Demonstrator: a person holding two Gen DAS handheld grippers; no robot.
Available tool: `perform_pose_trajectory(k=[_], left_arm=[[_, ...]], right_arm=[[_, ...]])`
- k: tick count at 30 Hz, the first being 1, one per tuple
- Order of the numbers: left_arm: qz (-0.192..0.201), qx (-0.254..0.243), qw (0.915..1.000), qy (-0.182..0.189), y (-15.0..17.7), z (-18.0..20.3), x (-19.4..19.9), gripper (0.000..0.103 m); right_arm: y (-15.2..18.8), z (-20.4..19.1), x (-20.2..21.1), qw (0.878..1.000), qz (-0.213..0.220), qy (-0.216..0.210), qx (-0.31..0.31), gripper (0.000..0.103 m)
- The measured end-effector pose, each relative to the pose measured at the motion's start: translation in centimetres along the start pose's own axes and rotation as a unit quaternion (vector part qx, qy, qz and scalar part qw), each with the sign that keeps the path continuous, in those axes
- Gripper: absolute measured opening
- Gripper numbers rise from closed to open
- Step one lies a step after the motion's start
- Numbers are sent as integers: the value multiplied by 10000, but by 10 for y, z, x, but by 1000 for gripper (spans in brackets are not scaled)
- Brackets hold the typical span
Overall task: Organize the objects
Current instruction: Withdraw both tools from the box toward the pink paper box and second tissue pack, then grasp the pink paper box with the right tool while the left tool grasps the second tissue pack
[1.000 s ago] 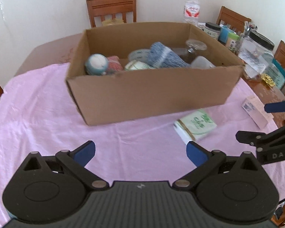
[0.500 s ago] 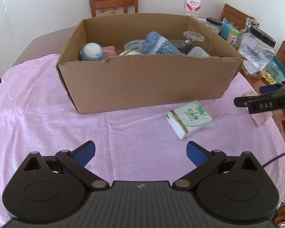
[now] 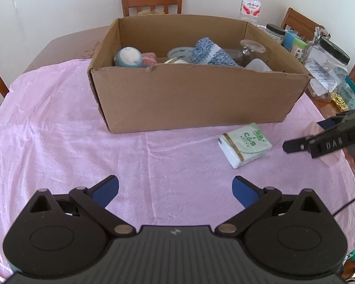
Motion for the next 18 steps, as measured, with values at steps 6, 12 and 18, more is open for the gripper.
perform_pose_trajectory(k=[6,12,18], left_arm=[[-9,-54,9999,100,0,1,0,102],[-25,-97,9995,306,-4,5,-4,102],[-125,-222,9979,597,-8,19,-18,102]], right_arm=[[13,-33,9,9990,-127,-208,363,103],[17,-32,33,9989,175,340,272,103],[36,-3,54,9939,319,962,-439,103]])
Point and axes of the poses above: each gripper's, at about its wrist camera, not at the fingertips, and x roughly against the way its jaws point, z to its right, y to its underside, the point moved 6 cm from there along -x, roughly the way its jaws point, and after that the axes turned 11 degrees about y, right-handed, at the moved point
